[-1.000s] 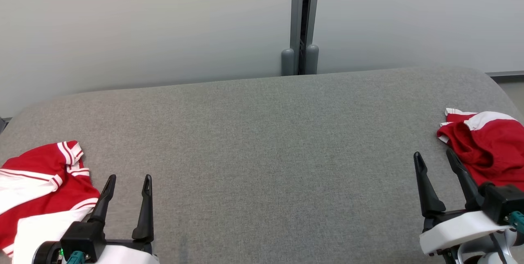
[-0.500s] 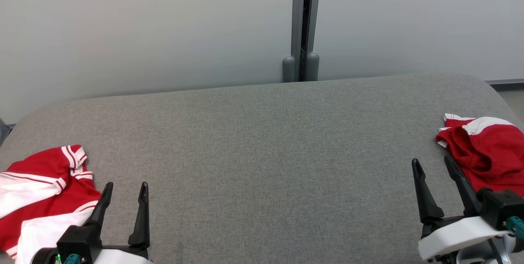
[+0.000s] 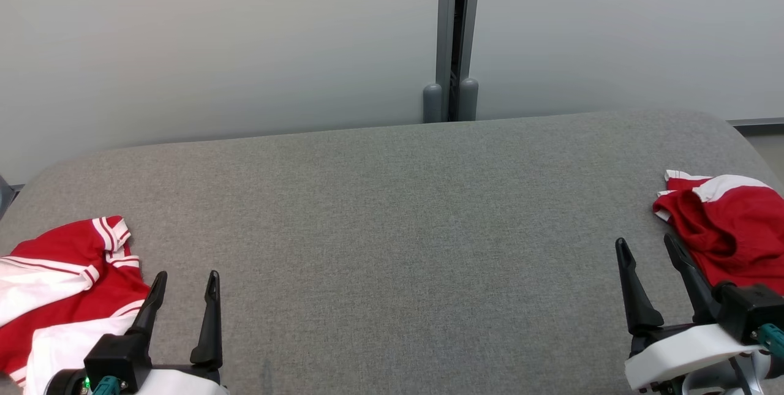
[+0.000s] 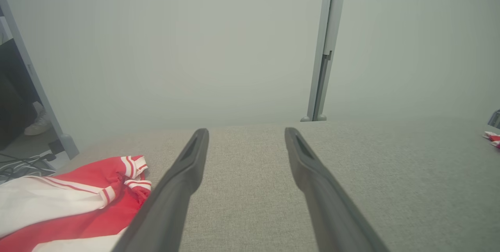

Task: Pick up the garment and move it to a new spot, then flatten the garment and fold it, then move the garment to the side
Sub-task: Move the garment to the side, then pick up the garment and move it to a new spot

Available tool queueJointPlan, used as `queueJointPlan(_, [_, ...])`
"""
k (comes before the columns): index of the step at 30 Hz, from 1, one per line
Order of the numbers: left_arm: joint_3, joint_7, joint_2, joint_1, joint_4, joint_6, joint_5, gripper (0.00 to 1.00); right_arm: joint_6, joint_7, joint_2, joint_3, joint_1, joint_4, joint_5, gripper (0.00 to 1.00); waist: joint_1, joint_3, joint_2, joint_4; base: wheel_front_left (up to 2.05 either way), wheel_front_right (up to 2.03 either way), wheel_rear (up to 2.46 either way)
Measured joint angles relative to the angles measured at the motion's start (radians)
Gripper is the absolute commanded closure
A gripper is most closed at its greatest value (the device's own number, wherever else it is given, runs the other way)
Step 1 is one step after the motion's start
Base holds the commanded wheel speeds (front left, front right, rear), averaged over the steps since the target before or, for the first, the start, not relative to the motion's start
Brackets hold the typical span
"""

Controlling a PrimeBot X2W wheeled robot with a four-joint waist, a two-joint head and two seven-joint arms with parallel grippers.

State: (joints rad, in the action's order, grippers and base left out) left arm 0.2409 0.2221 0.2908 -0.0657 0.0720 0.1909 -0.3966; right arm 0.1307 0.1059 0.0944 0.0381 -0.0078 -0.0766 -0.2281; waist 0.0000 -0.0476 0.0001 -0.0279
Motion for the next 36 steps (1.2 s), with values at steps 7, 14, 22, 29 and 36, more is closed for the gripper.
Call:
queueJointPlan(7, [0.001, 0.003, 0.0, 0.008, 0.003, 0.004, -0.001, 0.0, 0.0, 0.0, 0.001, -0.002, 0.001, 0.0, 0.0, 0.0, 0.0, -0.001, 0.0, 0.002, 0.0, 0.0, 0.0])
queueJointPlan(14, [0.004, 0.004, 0.003, 0.008, 0.005, 0.006, -0.002, 0.0, 0.0, 0.0, -0.002, -0.002, 0.003, 0.0, 0.0, 0.0, 0.0, -0.002, 0.0, 0.002, 0.0, 0.0, 0.0])
queueJointPlan(22, [0.009, 0.003, 0.008, 0.008, 0.004, 0.004, -0.013, 0.0, 0.0, 0.0, -0.005, -0.008, 0.009, 0.0, 0.0, 0.0, 0.0, -0.002, 0.0, 0.001, 0.0, 0.0, 0.0])
queueJointPlan(29, [0.014, 0.002, 0.01, 0.008, 0.005, 0.001, -0.02, 0.0, 0.0, 0.0, -0.005, -0.012, 0.009, 0.001, 0.0, 0.0, 0.0, 0.001, 0.0, 0.003, 0.0, 0.0, 0.0])
queueJointPlan(36, [0.015, 0.009, 0.01, 0.046, 0.005, -0.032, -0.038, 0.0, 0.0, -0.005, -0.001, -0.02, 0.021, 0.018, 0.001, 0.0, 0.0, 0.009, 0.0, 0.047, 0.0, 0.0, 0.0])
